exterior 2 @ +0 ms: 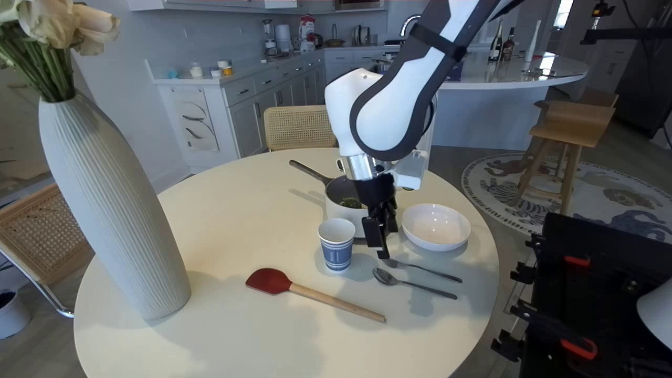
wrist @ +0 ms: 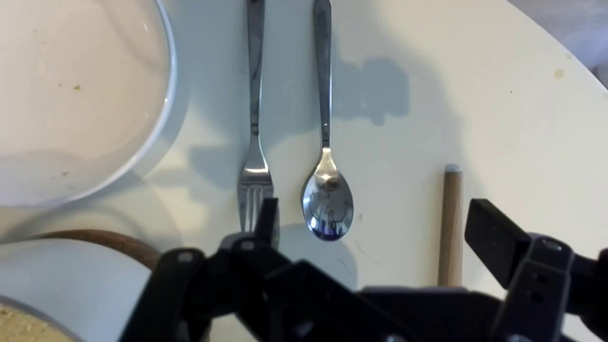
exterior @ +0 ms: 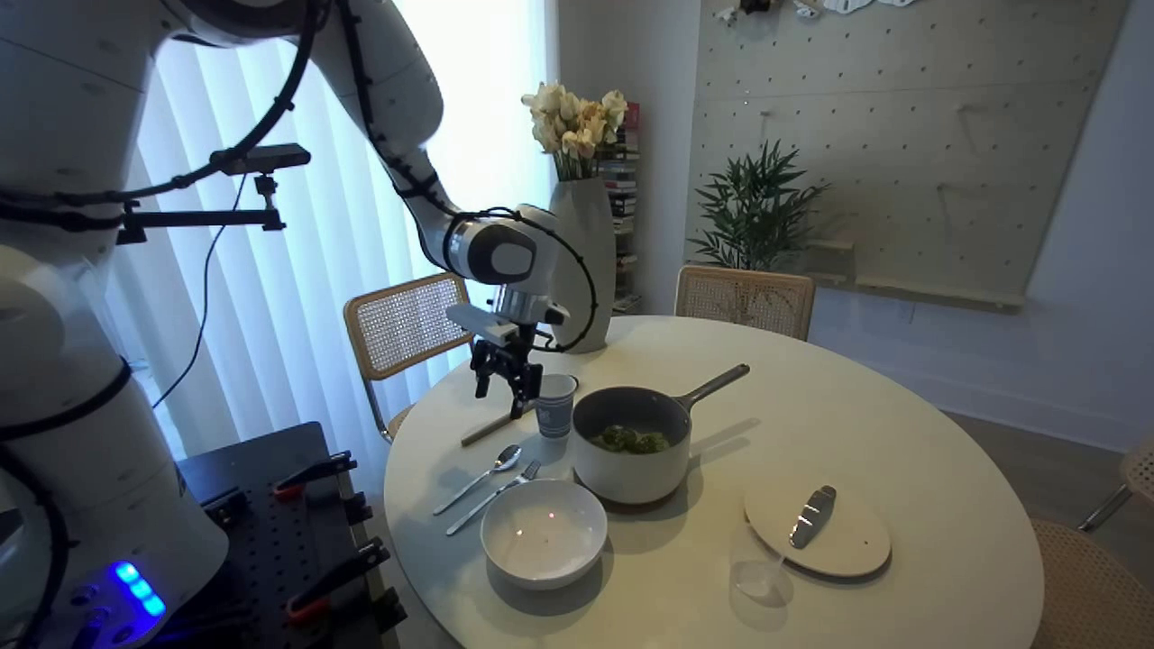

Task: Swap the places of the cup and the cutlery

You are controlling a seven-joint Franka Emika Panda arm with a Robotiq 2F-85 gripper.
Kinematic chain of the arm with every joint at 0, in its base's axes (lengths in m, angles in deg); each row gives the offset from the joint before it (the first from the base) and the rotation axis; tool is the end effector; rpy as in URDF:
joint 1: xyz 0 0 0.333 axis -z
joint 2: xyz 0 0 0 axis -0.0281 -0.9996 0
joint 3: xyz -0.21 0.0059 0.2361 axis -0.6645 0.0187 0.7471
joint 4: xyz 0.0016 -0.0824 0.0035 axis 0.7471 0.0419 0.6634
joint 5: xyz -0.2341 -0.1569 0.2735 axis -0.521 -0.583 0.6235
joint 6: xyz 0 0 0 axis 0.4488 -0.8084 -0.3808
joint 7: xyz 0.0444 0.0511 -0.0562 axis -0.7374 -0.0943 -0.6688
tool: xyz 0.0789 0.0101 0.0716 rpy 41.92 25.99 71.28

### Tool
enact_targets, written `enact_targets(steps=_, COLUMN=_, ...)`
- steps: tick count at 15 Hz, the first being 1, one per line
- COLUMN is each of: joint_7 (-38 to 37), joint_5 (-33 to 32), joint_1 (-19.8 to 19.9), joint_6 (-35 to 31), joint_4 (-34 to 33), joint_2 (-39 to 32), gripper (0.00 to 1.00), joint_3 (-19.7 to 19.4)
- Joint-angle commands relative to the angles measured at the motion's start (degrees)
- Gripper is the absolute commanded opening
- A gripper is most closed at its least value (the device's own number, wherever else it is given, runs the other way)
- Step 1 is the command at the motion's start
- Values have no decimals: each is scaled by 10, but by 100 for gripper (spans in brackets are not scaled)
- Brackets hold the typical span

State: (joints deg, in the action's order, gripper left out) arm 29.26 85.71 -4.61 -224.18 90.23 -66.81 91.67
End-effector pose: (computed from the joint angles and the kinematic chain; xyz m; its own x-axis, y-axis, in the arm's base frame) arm 0.5095 0.0762 0.1563 0.9227 0.2645 -0.2803 0.2590 -0.9642 -0.0573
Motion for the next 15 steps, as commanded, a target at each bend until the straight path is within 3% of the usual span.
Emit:
enact_targets(steps=1, joint_7=-5, joint_5=10, joint_1=-1, joint_6=-39, joint_4=48, joint_2=54, gripper=100, joint_3=4)
enact_targets(steps=7, joint_7=12, joint_5=21, joint_1=2, joint_6=-89, joint_4=45, joint_2=64, gripper=100, joint_3=13)
enact_targets(steps=15, joint_7=21, joint_5=13, joint_1=-1, joint_6=-133, joint_4=5, joint_2=23, gripper=100, joint_3=22)
